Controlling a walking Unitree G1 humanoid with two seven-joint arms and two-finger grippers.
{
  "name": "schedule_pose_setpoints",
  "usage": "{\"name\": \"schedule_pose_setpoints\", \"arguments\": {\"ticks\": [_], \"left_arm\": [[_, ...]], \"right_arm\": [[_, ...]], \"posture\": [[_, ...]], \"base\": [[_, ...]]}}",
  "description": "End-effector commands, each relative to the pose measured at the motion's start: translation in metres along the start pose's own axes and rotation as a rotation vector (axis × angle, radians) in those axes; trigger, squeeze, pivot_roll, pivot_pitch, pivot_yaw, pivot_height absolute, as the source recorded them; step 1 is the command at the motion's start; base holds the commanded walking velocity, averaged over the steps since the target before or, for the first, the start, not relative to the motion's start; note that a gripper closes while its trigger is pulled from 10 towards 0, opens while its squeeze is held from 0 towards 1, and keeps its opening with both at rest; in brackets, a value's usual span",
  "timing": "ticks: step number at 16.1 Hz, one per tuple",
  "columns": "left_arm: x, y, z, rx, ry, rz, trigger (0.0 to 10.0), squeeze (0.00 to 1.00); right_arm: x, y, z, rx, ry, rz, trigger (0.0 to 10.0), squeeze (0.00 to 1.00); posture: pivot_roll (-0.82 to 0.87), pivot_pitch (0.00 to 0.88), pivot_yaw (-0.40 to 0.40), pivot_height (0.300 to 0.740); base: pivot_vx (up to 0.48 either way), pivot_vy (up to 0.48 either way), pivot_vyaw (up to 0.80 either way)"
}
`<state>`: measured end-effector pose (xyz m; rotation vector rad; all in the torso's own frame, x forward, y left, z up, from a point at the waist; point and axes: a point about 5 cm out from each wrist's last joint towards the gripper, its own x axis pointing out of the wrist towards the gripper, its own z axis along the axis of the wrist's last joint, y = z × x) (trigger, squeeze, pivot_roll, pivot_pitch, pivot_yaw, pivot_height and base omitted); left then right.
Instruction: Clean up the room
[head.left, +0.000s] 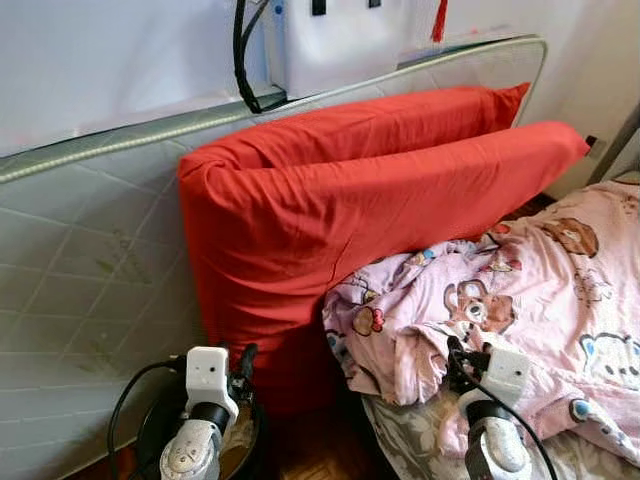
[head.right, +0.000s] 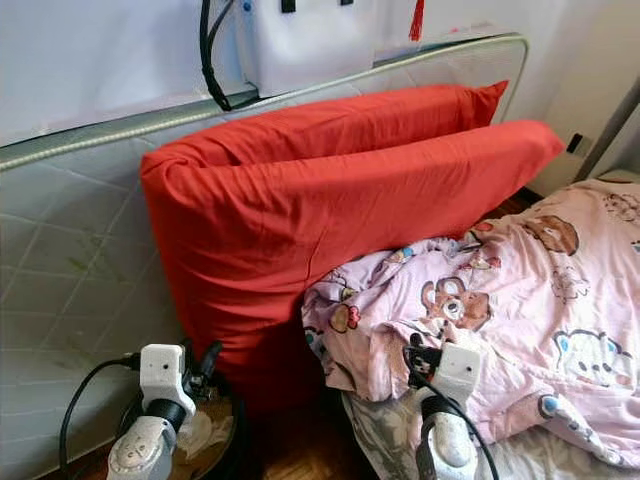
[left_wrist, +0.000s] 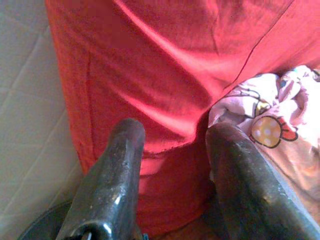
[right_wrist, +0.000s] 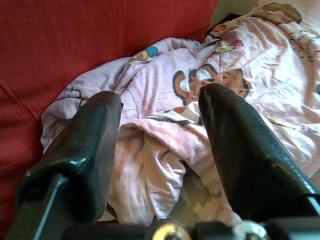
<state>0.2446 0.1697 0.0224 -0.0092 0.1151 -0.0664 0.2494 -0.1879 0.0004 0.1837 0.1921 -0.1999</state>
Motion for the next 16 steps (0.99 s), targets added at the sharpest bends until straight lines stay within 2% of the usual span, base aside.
{"name": "schedule_pose_setpoints", "arguments": {"ticks": [1, 2, 6, 11, 16], "left_arm": [[0.000, 0.002, 0.000, 0.000, 0.007, 0.006, 10.0, 0.00], [0.000, 0.002, 0.000, -0.001, 0.008, 0.006, 10.0, 0.00], [0.002, 0.002, 0.003, -0.007, 0.002, 0.004, 10.0, 0.00], [0.004, 0.004, 0.008, -0.006, -0.014, 0.016, 10.0, 0.00], [0.004, 0.006, 0.012, -0.008, -0.026, 0.029, 10.0, 0.00]], "right_arm": [[0.002, 0.001, 0.003, 0.004, -0.008, 0.006, 10.0, 0.00], [0.002, 0.001, 0.002, 0.005, -0.007, 0.006, 10.0, 0.00], [0.001, 0.000, 0.002, 0.001, -0.006, 0.010, 10.0, 0.00], [0.004, 0.004, 0.009, -0.054, -0.023, 0.060, 10.0, 0.00], [0.006, 0.006, 0.006, -0.091, 0.008, 0.070, 10.0, 0.00]], "posture": [[-0.02, 0.000, 0.006, 0.740], [-0.02, 0.000, 0.006, 0.740], [-0.03, 0.000, 0.014, 0.740], [-0.01, 0.000, 0.000, 0.740], [0.00, 0.000, -0.009, 0.740]], "base": [[0.000, -0.405, 0.00], [0.000, -0.405, 0.00], [0.000, 0.000, 0.00], [0.000, 0.000, 0.00], [0.000, 0.000, 0.00]]}}
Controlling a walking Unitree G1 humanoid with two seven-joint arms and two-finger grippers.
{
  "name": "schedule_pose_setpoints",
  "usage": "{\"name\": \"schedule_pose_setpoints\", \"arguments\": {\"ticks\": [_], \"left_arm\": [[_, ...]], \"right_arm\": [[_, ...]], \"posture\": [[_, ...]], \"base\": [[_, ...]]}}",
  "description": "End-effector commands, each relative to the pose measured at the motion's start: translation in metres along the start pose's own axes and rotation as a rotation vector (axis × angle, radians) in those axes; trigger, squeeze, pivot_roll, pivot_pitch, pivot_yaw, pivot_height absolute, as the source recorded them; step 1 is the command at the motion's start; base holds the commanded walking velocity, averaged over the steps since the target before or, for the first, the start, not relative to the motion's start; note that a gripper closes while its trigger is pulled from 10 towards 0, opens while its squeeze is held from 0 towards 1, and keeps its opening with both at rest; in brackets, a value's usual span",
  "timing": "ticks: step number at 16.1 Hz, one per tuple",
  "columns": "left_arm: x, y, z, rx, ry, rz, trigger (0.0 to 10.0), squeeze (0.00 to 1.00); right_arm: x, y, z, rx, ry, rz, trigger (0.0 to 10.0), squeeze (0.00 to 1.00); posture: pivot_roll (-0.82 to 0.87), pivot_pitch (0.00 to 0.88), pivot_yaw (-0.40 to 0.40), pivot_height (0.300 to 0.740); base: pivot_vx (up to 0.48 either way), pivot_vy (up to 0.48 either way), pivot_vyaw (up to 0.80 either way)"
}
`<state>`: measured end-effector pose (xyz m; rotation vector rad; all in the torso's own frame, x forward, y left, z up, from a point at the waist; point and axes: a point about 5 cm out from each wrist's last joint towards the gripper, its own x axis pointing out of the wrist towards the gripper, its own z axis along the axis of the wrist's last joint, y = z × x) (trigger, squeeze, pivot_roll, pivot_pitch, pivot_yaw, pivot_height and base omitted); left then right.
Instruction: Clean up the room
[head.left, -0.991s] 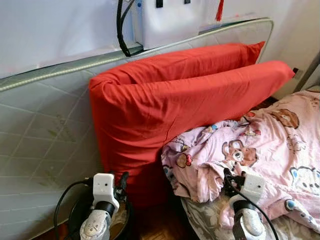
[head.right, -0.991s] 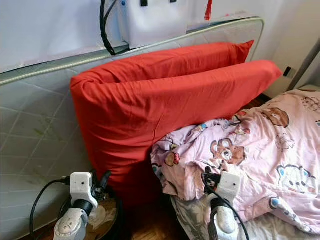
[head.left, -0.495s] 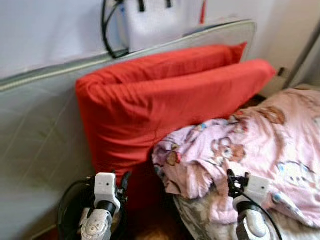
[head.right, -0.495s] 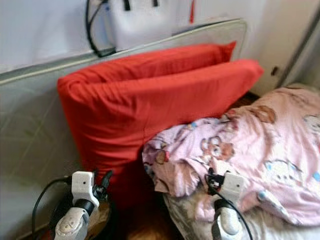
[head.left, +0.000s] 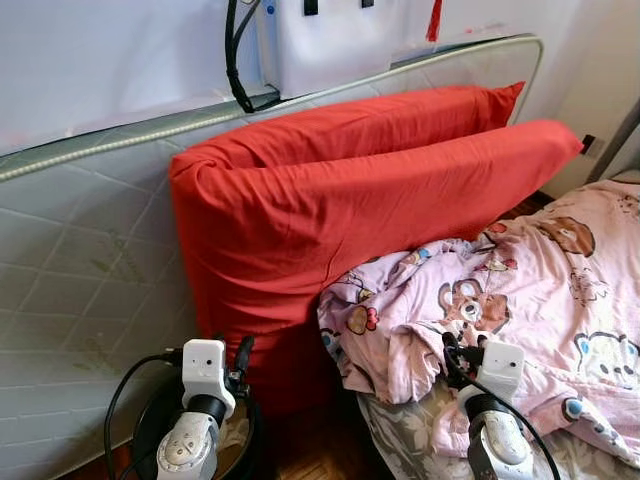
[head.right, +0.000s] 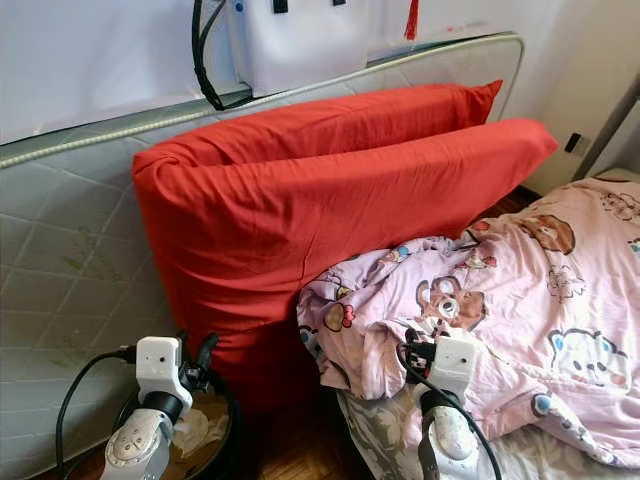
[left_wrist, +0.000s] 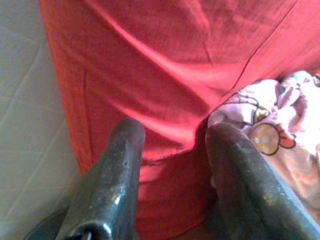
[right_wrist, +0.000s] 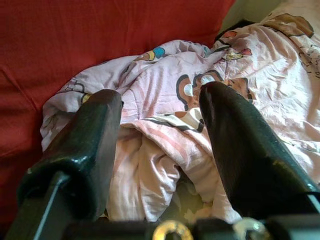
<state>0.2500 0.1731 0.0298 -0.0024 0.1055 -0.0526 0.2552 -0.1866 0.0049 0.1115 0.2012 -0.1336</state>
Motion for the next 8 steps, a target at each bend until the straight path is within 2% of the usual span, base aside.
{"name": "schedule_pose_setpoints", "arguments": {"ticks": [1, 5, 8], "left_arm": [[0.0004, 0.0027, 0.0044, -0.014, -0.017, 0.015, 10.0, 0.00], [0.0011, 0.0035, 0.0067, -0.015, -0.021, 0.021, 10.0, 0.00], [0.0015, 0.0035, 0.0085, -0.017, -0.025, 0.020, 10.0, 0.00]], "right_arm": [[0.0018, 0.0028, 0.0015, -0.014, -0.004, 0.016, 10.0, 0.00], [0.0025, 0.0050, 0.0046, -0.006, -0.020, 0.013, 10.0, 0.00], [0.0028, 0.0059, 0.0009, -0.019, 0.018, 0.012, 10.0, 0.00]], "posture": [[0.00, 0.000, -0.009, 0.740], [0.00, 0.000, -0.007, 0.740], [0.00, 0.009, -0.005, 0.725]], "base": [[0.000, 0.000, 0.00], [0.000, 0.000, 0.00], [0.000, 0.000, 0.00]]}}
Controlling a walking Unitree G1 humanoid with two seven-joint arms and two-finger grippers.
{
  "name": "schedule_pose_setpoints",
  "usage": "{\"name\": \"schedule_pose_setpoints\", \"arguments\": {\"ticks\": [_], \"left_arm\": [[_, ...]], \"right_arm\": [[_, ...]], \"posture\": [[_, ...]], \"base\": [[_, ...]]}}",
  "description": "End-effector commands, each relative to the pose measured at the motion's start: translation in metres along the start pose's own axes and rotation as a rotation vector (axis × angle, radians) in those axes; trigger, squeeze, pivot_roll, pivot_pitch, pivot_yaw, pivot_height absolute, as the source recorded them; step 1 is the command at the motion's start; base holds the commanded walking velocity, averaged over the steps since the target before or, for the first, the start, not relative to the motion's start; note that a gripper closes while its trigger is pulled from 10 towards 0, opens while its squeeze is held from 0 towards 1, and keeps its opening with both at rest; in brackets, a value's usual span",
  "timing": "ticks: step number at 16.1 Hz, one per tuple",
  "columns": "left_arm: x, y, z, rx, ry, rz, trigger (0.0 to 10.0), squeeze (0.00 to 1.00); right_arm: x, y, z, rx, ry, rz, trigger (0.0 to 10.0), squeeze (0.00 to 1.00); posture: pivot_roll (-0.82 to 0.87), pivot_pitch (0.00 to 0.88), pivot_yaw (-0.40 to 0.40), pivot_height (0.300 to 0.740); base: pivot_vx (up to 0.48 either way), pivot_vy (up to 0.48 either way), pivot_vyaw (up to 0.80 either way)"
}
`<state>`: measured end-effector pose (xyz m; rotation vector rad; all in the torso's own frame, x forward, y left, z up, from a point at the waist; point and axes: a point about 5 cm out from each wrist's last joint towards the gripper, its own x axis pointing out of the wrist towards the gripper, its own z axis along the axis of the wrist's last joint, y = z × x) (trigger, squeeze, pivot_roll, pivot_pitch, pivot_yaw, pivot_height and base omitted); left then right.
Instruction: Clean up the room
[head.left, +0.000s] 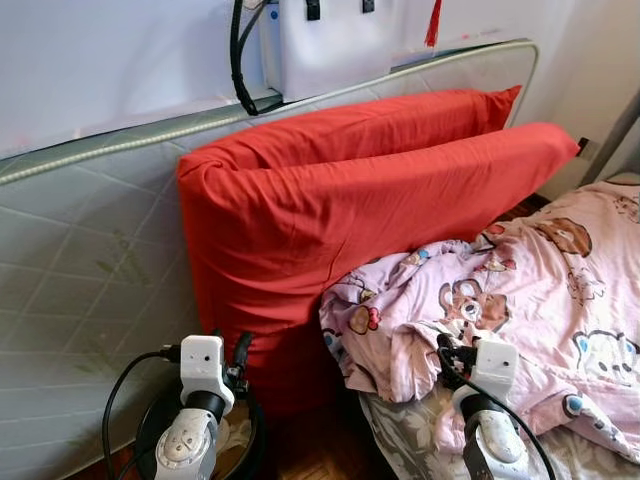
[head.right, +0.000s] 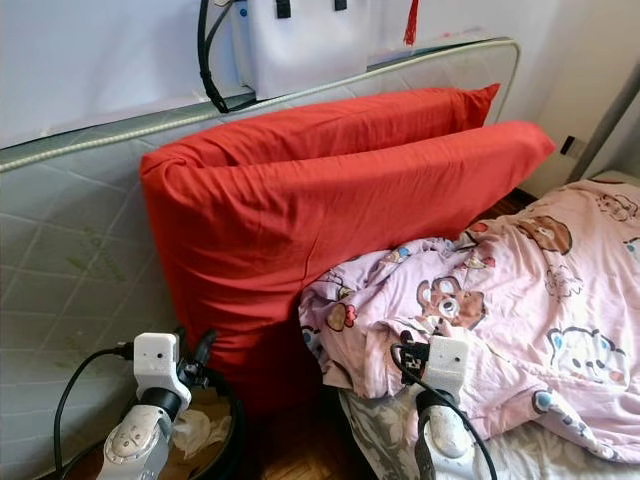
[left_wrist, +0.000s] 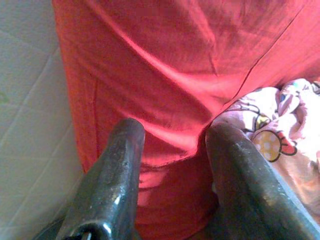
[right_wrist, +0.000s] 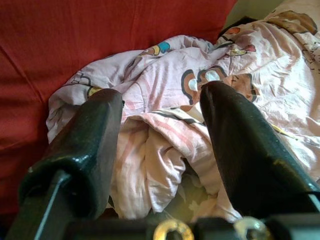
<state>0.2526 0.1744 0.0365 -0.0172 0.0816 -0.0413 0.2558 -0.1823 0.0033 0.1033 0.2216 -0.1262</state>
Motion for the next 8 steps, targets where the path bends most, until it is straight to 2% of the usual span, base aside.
{"name": "schedule_pose_setpoints", "arguments": {"ticks": [1, 6, 8], "left_arm": [[-0.0002, 0.0021, 0.0019, -0.002, -0.001, 0.010, 10.0, 0.00], [-0.0011, 0.0027, 0.0025, -0.002, 0.004, 0.006, 10.0, 0.00], [-0.0013, 0.0026, 0.0031, -0.003, 0.004, 0.005, 10.0, 0.00]], "right_arm": [[0.0006, 0.0016, 0.0045, 0.008, -0.034, 0.007, 10.0, 0.00], [0.0016, 0.0052, 0.0047, 0.002, -0.022, 0.009, 10.0, 0.00], [0.0035, 0.0076, 0.0032, 0.004, -0.001, 0.016, 10.0, 0.00]], "posture": [[0.00, 0.009, -0.005, 0.725], [0.00, 0.018, -0.003, 0.725], [0.00, 0.019, -0.002, 0.705]], "base": [[0.000, 0.000, 0.00], [0.000, 0.000, 0.00], [0.000, 0.000, 0.00]]}}
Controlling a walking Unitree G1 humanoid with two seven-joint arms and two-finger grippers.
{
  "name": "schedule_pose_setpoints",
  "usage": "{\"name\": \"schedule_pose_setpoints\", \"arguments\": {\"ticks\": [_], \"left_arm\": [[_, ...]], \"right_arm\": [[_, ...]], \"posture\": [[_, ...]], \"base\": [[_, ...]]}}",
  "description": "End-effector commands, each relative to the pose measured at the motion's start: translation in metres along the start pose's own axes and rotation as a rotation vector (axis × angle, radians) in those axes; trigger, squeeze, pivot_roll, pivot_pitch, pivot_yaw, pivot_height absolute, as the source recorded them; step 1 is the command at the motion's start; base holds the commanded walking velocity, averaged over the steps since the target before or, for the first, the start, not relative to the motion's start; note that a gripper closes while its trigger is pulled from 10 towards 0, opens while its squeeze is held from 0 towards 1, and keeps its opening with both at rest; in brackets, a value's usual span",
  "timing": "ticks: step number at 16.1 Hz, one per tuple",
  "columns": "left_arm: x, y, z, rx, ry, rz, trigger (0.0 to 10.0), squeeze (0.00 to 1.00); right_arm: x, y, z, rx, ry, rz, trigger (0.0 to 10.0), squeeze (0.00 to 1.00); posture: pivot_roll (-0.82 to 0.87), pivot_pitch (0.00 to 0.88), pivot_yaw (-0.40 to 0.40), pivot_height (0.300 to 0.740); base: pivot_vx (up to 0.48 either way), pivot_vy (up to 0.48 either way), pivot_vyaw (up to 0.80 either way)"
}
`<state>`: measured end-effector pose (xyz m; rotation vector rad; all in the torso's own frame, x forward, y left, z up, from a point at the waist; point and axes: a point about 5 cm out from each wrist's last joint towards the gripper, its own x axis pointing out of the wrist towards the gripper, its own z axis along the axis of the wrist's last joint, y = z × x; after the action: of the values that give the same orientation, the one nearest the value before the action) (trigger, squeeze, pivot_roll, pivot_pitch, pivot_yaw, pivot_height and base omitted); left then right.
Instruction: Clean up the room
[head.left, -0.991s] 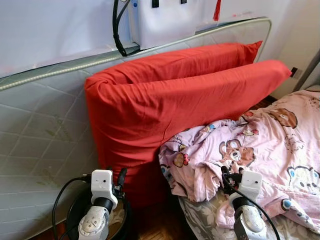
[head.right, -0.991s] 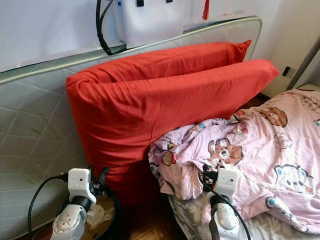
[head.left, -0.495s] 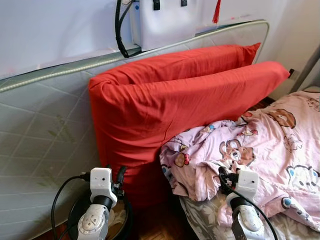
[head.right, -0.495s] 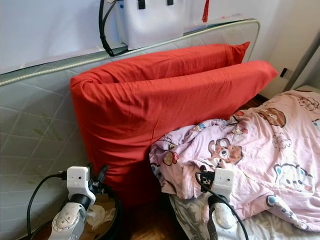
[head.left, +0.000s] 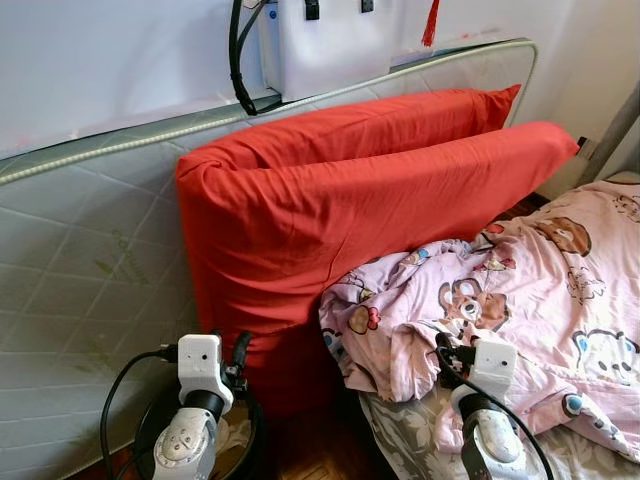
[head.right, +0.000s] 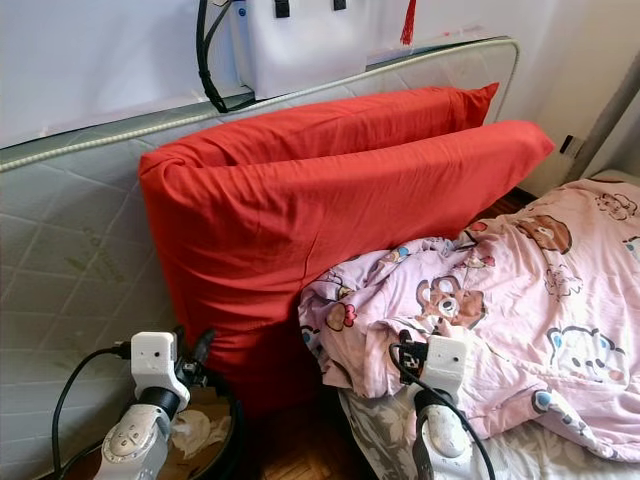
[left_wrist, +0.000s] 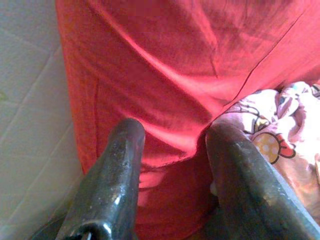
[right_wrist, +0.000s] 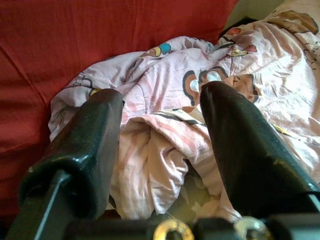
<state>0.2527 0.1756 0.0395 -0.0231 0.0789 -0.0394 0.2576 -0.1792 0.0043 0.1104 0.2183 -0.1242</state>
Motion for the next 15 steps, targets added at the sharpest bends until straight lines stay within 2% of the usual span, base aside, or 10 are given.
{"name": "schedule_pose_setpoints", "arguments": {"ticks": [1, 4, 15], "left_arm": [[-0.0011, 0.0014, 0.0002, 0.003, 0.006, 0.003, 10.0, 0.00], [-0.0012, 0.0006, 0.0010, 0.001, 0.005, 0.001, 10.0, 0.00], [-0.0014, -0.0013, 0.0010, -0.002, 0.012, -0.005, 10.0, 0.00]], "right_arm": [[0.0024, 0.0041, 0.0020, -0.009, 0.002, 0.012, 10.0, 0.00], [0.0008, 0.0034, 0.0069, 0.003, -0.038, 0.013, 10.0, 0.00], [0.0016, 0.0054, 0.0030, -0.005, -0.010, 0.010, 10.0, 0.00]], "posture": [[0.00, 0.019, -0.002, 0.690], [0.00, 0.020, -0.002, 0.682], [0.01, 0.022, -0.001, 0.682]], "base": [[0.000, 0.000, 0.00], [0.000, 0.000, 0.00], [0.000, 0.000, 0.00]]}}
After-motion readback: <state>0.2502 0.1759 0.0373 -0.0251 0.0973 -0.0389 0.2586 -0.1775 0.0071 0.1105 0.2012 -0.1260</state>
